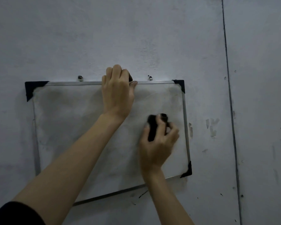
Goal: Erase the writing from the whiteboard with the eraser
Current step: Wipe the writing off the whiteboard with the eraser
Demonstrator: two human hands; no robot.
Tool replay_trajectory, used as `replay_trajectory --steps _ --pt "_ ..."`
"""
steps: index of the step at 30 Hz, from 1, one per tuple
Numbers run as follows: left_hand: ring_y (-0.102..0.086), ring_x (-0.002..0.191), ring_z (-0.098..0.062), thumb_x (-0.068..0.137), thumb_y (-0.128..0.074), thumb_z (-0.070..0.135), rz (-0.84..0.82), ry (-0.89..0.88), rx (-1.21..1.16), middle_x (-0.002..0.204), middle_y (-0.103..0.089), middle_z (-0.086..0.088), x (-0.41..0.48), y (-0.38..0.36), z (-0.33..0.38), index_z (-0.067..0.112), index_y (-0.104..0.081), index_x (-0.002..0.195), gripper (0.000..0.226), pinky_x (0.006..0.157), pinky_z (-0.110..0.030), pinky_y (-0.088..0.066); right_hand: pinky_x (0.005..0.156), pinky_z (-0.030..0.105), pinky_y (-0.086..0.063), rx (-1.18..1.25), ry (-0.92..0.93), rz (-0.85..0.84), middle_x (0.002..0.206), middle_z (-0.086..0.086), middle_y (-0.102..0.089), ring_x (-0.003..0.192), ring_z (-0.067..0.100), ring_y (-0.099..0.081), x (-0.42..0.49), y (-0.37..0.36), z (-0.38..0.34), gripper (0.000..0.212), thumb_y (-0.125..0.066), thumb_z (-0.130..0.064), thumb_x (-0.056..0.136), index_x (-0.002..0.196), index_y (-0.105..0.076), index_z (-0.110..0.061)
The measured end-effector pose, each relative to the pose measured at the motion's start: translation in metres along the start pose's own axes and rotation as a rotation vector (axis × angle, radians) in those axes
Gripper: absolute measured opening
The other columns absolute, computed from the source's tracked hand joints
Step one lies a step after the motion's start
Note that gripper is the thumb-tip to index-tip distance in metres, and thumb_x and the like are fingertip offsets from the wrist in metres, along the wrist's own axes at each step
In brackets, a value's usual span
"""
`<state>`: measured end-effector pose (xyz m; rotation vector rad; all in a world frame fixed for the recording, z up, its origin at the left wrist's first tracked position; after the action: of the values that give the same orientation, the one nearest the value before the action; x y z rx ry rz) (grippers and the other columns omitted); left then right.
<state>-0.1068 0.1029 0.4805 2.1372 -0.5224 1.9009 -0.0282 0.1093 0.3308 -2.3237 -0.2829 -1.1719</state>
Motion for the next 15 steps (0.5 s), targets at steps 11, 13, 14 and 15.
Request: replay_trajectory --steps 11,13,14,15 --pt "-0.051 0.087 -0.032 0.077 -0.072 0.017 0.015 0.025 -0.026 0.089 -0.055 -0.013 -0.003 0.0 -0.001 0.004 -0.059 0.078 0.019 0.073 -0.036 -0.037 0.07 0.051 -0.057 -0.077 0.316 -0.096 0.116 0.02 -0.052 0.101 0.033 -0.052 0.046 0.017 0.053 0.035 -0.065 -0.025 0.09 0.122 -0.063 -0.012" --pt "-0.051 0.086 -0.032 0.077 -0.072 0.017 0.015 0.027 -0.027 0.088 -0.055 -0.013 -0.002 0.0 0.0 0.003 -0.058 0.077 0.019 0.072 -0.036 -0.037 0.069 0.051 -0.058 -0.1 0.206 -0.079 0.115 0.019 -0.052 0.102 0.031 -0.051 0.053 0.017 0.051 0.035 -0.063 -0.026 0.09 0.122 -0.064 -0.011" --pt "-0.051 0.086 -0.032 0.076 -0.073 0.017 0.017 0.028 -0.02 0.088 -0.055 -0.013 -0.002 -0.001 0.0 0.003 -0.058 0.078 0.02 0.072 -0.036 -0.037 0.07 0.05 -0.058 -0.097 0.133 -0.058 0.115 0.019 -0.052 0.102 0.031 -0.051 0.05 0.016 0.044 0.034 -0.064 -0.025 0.09 0.121 -0.064 -0.011" --pt "-0.051 0.086 -0.032 0.076 -0.073 0.017 0.019 0.029 -0.011 0.089 -0.055 -0.013 -0.002 -0.001 0.001 0.003 -0.059 0.078 0.02 0.072 -0.036 -0.037 0.071 0.049 -0.059 -0.086 0.069 -0.04 0.115 0.019 -0.052 0.102 0.031 -0.052 0.042 0.014 0.034 0.034 -0.066 -0.024 0.089 0.12 -0.064 -0.01"
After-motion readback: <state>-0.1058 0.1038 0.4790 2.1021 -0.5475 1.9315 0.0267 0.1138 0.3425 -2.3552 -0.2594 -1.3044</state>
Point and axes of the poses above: each hand's wrist, its own x-axis towards the middle knuckle, its own y-axis out of the back of the hand, z = x × y, the point moved 1 cm from there along x, towards the middle knuckle
